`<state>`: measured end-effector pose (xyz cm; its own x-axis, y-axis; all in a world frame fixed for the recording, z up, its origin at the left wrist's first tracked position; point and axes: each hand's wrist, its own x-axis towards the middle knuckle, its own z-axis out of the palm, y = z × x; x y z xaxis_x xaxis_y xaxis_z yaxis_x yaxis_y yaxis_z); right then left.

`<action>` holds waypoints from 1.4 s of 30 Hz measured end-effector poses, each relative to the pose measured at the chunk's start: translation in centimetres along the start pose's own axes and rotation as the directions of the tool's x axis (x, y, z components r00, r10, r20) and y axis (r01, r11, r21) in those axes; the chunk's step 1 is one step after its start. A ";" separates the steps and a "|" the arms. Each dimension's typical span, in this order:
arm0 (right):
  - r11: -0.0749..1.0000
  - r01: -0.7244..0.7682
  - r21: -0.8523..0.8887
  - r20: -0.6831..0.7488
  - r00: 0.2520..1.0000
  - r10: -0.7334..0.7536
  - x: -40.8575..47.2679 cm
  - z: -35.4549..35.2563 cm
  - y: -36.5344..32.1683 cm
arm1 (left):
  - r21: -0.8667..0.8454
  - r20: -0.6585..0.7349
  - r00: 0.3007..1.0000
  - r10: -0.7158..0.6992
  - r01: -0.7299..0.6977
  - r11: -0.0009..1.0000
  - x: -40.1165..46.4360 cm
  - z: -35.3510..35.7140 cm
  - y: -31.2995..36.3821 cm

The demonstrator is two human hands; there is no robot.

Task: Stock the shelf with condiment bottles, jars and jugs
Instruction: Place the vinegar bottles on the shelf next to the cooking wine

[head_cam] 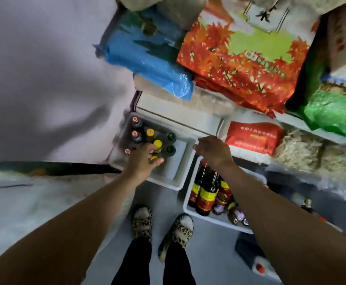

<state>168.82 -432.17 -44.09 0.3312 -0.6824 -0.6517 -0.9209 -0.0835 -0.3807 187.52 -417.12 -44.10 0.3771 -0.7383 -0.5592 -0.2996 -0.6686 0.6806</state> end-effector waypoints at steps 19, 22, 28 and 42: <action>0.920 0.190 0.343 0.008 0.979 -0.205 22.4 14.8 5.5 | -0.269 -0.256 0.961 -0.102 0.031 0.963 16.3 19.7 -12.6; 0.920 0.225 0.322 0.034 0.968 -0.249 23.5 15.4 5.3 | -0.273 -0.265 0.959 -0.097 0.022 0.962 17.2 20.4 -12.9; 0.891 0.269 0.365 0.072 0.946 -0.315 25.1 16.2 5.3 | -0.310 -0.265 0.960 -0.086 -0.001 0.951 18.0 21.1 -13.7; 0.863 0.366 0.347 0.036 0.915 -0.403 26.4 17.6 5.5 | -0.351 -0.264 0.964 -0.035 -0.062 0.934 18.5 21.5 -14.9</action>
<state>176.08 -437.86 -74.97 0.6811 -0.5643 -0.4665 -0.6027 -0.0703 -0.7949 180.18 -422.73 -74.79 0.6050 -0.6650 -0.4378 0.0041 -0.5473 0.8369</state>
